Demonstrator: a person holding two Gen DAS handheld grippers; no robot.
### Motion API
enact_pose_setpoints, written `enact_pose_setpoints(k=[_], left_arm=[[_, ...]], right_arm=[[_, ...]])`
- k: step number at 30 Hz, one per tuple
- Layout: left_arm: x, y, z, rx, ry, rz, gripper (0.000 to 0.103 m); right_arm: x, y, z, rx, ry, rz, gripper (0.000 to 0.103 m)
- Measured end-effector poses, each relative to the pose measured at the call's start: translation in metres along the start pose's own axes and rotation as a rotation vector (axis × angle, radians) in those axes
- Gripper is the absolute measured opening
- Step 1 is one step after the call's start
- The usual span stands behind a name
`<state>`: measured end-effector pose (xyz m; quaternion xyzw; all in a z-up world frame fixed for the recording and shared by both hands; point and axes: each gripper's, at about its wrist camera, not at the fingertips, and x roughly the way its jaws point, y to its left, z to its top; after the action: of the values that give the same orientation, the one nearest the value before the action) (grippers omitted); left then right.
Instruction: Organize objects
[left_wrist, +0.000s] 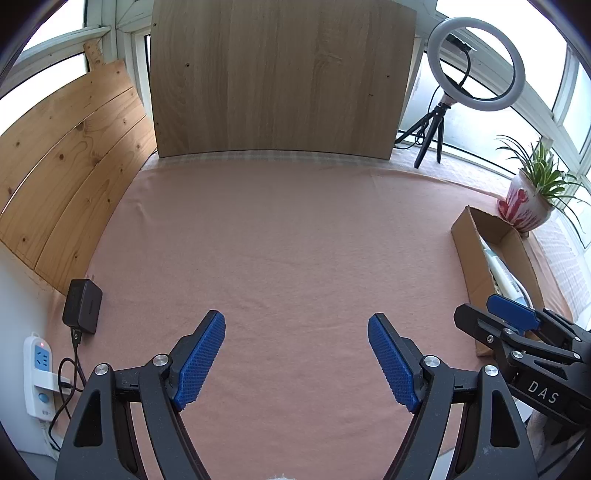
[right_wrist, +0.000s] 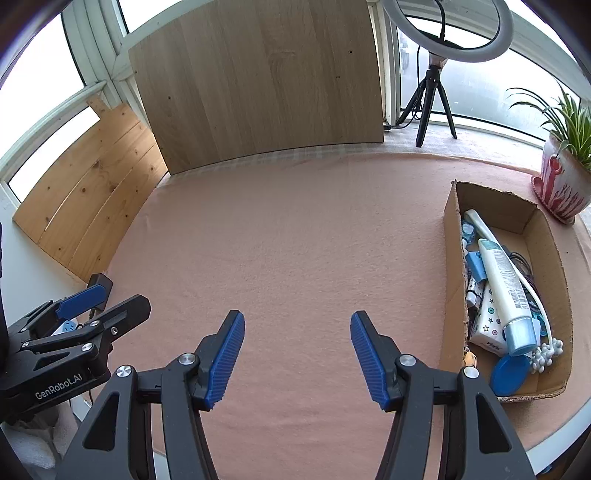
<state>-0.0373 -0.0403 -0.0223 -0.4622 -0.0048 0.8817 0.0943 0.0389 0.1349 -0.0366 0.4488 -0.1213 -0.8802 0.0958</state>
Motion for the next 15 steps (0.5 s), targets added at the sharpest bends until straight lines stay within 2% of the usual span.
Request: enact_pose_setpoints(k=[15], left_arm=[[0.0022,0.0018,0.0012,-0.002,0.004,0.002,0.083]], right_arm=[[0.0035,-0.0020,0.0008,0.007,0.009,0.005,0.056]])
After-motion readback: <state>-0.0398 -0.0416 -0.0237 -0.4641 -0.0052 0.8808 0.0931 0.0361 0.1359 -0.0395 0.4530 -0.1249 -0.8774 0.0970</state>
